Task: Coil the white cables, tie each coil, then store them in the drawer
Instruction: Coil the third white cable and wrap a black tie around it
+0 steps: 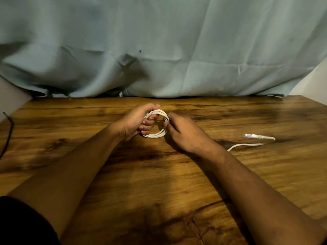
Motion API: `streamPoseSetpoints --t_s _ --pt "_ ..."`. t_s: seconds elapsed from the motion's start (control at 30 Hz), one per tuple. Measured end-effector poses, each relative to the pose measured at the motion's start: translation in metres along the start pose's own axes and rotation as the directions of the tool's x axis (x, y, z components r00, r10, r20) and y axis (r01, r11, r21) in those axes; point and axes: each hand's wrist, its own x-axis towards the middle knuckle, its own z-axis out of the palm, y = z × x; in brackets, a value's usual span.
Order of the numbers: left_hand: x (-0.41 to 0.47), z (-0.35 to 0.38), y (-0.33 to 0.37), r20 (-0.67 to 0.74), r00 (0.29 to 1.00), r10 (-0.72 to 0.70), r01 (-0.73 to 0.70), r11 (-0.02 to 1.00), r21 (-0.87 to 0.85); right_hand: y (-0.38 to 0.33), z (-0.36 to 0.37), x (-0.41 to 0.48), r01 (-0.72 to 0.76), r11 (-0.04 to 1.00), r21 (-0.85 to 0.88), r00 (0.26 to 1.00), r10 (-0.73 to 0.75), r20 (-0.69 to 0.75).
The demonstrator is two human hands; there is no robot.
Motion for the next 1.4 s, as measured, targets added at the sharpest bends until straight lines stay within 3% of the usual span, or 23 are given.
streamPoseSetpoints --t_s 0.13,0.23,0.37,0.5,0.63,0.83,1.1,1.27,1.4 --pt "0.001 -0.001 -0.002 -0.041 0.999 0.032 -0.030 0.998 0.047 -0.006 0.004 -0.003 -0.018 0.997 -0.078 1.000 0.018 -0.007" --pt "0.001 -0.001 -0.003 -0.069 0.996 0.050 -0.044 0.996 0.083 -0.009 0.000 -0.007 0.000 0.999 -0.039 1.000 -0.001 -0.020" --pt "0.000 0.006 0.002 -0.109 0.989 0.103 -0.082 0.981 0.177 -0.010 -0.006 -0.005 0.013 0.986 -0.164 1.000 -0.011 0.012" --pt "0.001 0.013 0.019 -0.153 0.969 0.192 -0.159 0.966 0.204 -0.013 -0.014 0.000 0.033 0.982 -0.184 0.995 -0.050 -0.087" --pt "-0.001 0.010 0.004 -0.151 0.979 0.139 -0.100 0.965 0.241 -0.013 -0.006 -0.003 0.008 0.977 -0.215 1.000 -0.001 0.031" --pt "-0.003 0.012 -0.001 -0.128 0.979 0.160 -0.120 0.955 0.272 -0.005 -0.005 -0.003 0.010 0.979 -0.205 0.999 0.000 0.050" --pt "-0.001 0.008 0.000 -0.093 0.988 0.120 -0.093 0.964 0.250 0.006 -0.008 -0.005 0.041 0.999 -0.004 0.998 -0.041 -0.038" --pt "0.002 0.002 0.000 -0.056 0.996 0.075 -0.063 0.979 0.193 0.004 -0.002 0.000 0.005 0.998 -0.063 1.000 -0.007 -0.019" --pt "-0.004 -0.004 -0.003 0.055 0.998 0.027 -0.030 0.998 0.056 0.001 0.002 0.005 -0.015 0.993 -0.115 0.999 0.011 -0.036"
